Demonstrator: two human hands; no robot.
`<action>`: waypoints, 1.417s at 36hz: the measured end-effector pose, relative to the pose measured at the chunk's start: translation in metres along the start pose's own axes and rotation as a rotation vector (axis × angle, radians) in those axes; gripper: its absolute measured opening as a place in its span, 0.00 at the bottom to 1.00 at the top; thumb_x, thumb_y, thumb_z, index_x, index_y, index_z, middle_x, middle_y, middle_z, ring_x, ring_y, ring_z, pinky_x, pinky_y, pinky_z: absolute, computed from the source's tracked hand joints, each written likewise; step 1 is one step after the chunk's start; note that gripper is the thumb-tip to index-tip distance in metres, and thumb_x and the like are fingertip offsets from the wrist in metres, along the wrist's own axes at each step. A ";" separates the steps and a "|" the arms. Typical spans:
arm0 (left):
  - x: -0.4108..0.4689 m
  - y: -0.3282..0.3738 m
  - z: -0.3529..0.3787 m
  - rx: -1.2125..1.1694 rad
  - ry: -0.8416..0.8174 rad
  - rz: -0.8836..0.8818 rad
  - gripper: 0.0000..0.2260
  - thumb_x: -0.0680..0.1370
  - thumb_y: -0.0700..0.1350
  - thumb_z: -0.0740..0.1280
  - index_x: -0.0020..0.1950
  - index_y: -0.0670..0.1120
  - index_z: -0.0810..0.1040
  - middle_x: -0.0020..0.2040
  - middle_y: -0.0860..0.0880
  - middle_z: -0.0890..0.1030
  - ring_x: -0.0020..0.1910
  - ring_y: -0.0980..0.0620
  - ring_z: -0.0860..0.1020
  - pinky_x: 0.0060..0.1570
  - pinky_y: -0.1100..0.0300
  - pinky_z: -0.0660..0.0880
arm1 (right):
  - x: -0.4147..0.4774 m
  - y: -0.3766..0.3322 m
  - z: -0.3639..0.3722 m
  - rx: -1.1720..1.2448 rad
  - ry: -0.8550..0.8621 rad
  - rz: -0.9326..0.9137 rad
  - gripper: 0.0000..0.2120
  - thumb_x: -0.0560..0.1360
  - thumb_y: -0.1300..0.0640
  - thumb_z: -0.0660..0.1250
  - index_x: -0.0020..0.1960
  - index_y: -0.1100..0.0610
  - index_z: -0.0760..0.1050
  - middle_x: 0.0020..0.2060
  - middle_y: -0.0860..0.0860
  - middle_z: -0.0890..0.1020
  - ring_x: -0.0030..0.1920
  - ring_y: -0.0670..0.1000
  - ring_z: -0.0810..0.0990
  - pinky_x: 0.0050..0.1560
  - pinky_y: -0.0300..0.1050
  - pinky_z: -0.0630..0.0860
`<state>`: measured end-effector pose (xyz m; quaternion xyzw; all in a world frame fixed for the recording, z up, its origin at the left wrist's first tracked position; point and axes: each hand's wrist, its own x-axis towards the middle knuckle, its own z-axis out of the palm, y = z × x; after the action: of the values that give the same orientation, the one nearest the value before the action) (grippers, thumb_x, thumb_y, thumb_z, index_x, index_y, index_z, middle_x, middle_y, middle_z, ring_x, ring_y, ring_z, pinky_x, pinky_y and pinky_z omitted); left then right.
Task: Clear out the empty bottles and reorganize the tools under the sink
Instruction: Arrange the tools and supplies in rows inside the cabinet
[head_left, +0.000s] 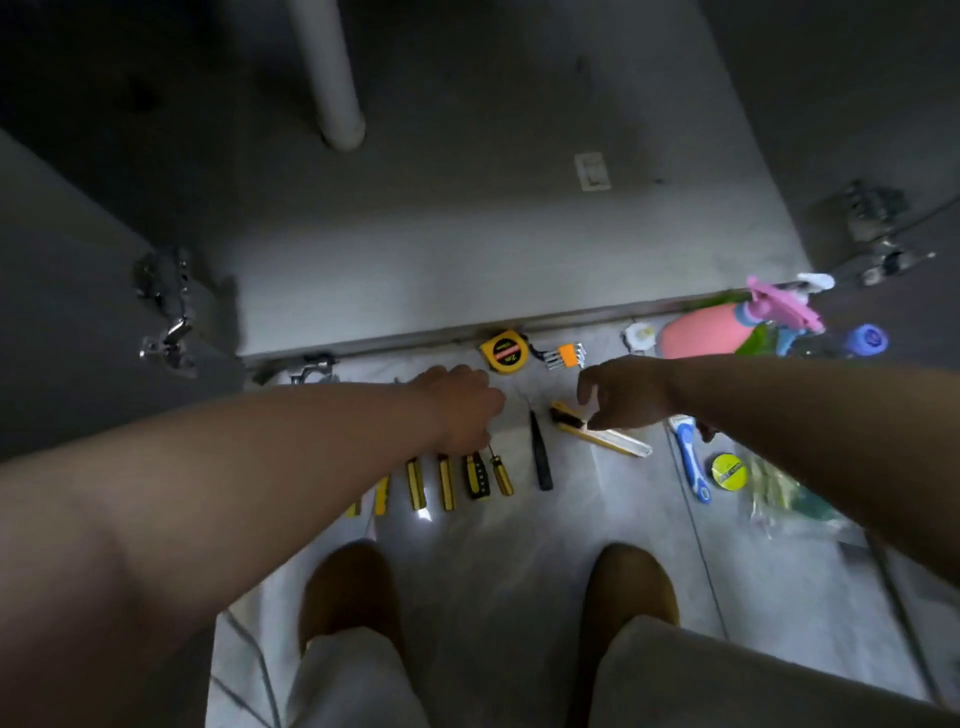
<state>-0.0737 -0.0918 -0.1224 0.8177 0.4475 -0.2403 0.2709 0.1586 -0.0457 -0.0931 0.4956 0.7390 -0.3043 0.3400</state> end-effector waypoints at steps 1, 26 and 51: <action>0.005 0.005 -0.012 0.020 -0.078 -0.001 0.23 0.82 0.53 0.62 0.76 0.50 0.67 0.71 0.44 0.70 0.68 0.44 0.70 0.62 0.51 0.71 | -0.005 0.004 -0.006 -0.002 -0.013 0.000 0.19 0.76 0.48 0.70 0.64 0.51 0.73 0.56 0.53 0.83 0.57 0.56 0.81 0.55 0.41 0.75; 0.079 0.015 0.014 -0.174 0.129 -0.213 0.35 0.78 0.45 0.64 0.81 0.59 0.52 0.82 0.47 0.46 0.73 0.38 0.64 0.69 0.48 0.69 | 0.007 0.011 0.169 0.295 0.466 0.022 0.26 0.75 0.43 0.68 0.69 0.47 0.66 0.69 0.49 0.62 0.62 0.53 0.69 0.49 0.49 0.81; -0.066 0.008 -0.083 -0.060 -0.009 -0.163 0.20 0.82 0.48 0.63 0.75 0.51 0.70 0.70 0.47 0.76 0.67 0.46 0.75 0.64 0.56 0.72 | -0.070 -0.018 0.017 0.032 0.034 -0.198 0.20 0.79 0.45 0.66 0.67 0.51 0.73 0.65 0.51 0.76 0.64 0.53 0.75 0.56 0.40 0.69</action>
<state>-0.0858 -0.0803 -0.0173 0.7689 0.5185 -0.2518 0.2768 0.1640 -0.1015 -0.0448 0.4306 0.7851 -0.3399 0.2875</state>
